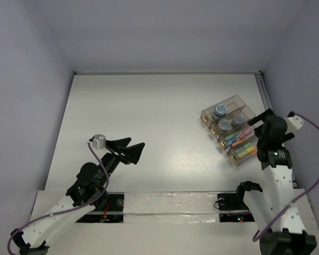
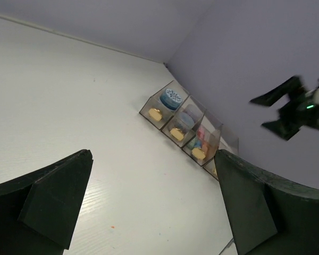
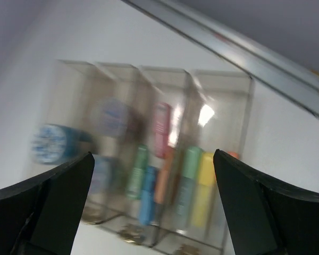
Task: Sort the stationery into containers
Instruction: Reset both arms
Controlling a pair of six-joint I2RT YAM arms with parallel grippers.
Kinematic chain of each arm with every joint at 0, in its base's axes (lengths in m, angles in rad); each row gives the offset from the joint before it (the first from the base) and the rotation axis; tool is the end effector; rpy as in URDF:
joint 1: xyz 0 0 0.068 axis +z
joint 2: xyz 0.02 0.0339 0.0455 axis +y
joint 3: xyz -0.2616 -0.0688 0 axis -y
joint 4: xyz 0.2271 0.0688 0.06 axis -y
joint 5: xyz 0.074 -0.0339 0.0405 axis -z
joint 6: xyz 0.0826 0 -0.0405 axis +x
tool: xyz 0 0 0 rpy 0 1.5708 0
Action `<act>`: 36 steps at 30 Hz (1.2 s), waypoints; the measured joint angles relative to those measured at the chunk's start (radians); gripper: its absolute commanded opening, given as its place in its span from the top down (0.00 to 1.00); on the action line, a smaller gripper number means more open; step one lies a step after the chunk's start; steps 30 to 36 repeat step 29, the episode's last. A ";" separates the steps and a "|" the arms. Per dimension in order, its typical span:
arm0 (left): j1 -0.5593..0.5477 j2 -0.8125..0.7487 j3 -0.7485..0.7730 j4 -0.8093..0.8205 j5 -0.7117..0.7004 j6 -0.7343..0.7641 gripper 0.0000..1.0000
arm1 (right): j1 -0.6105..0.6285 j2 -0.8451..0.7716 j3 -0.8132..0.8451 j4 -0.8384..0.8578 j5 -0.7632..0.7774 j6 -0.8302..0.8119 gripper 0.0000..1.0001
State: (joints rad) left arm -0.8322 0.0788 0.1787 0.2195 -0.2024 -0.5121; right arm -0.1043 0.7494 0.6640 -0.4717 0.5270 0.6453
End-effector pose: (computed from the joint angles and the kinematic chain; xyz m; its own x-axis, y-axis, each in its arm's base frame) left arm 0.0973 -0.0822 0.2651 -0.1077 -0.5947 -0.7967 0.6230 0.5842 -0.5202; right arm 0.1780 -0.0604 0.2552 -0.1106 0.5343 -0.8380 0.7274 0.6182 0.2980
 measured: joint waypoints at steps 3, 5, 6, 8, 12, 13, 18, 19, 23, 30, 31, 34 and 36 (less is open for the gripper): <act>0.000 0.058 0.000 0.012 -0.017 0.007 0.01 | 0.000 -0.087 0.141 0.022 -0.137 -0.053 0.00; 0.000 0.100 0.000 0.027 -0.019 0.009 0.01 | 0.000 -0.129 0.230 0.060 -0.258 -0.075 0.00; 0.000 0.122 0.000 0.032 -0.020 0.010 0.01 | 0.000 -0.147 0.260 0.089 -0.329 -0.083 0.00; 0.000 0.161 0.003 0.043 -0.021 0.010 0.01 | 0.000 -0.196 0.285 0.150 -0.473 -0.093 0.00; 0.000 0.220 0.030 0.060 -0.028 0.005 0.01 | 0.000 -0.278 0.252 0.268 -0.769 -0.088 0.00; 0.000 0.230 0.043 0.061 -0.033 0.003 0.01 | 0.000 -0.296 0.233 0.288 -0.833 -0.087 0.00; 0.000 0.263 0.152 0.060 -0.064 -0.005 0.01 | 0.000 -0.358 0.171 0.312 -1.014 -0.084 0.00; 0.000 0.265 0.181 0.055 -0.074 -0.005 0.01 | 0.000 -0.375 0.163 0.314 -1.032 -0.084 0.00; 0.000 0.265 0.296 0.021 -0.115 0.000 0.01 | 0.000 -0.444 0.135 0.335 -1.053 -0.084 0.00; 0.000 0.224 0.393 -0.028 -0.171 0.015 0.01 | 0.000 -0.460 0.089 0.360 -1.052 -0.080 0.00; 0.000 0.224 0.393 -0.028 -0.171 0.015 0.01 | 0.000 -0.460 0.089 0.360 -1.052 -0.080 0.00; 0.000 0.224 0.393 -0.028 -0.171 0.015 0.01 | 0.000 -0.460 0.089 0.360 -1.052 -0.080 0.00; 0.000 0.224 0.393 -0.028 -0.171 0.015 0.01 | 0.000 -0.460 0.089 0.360 -1.052 -0.080 0.00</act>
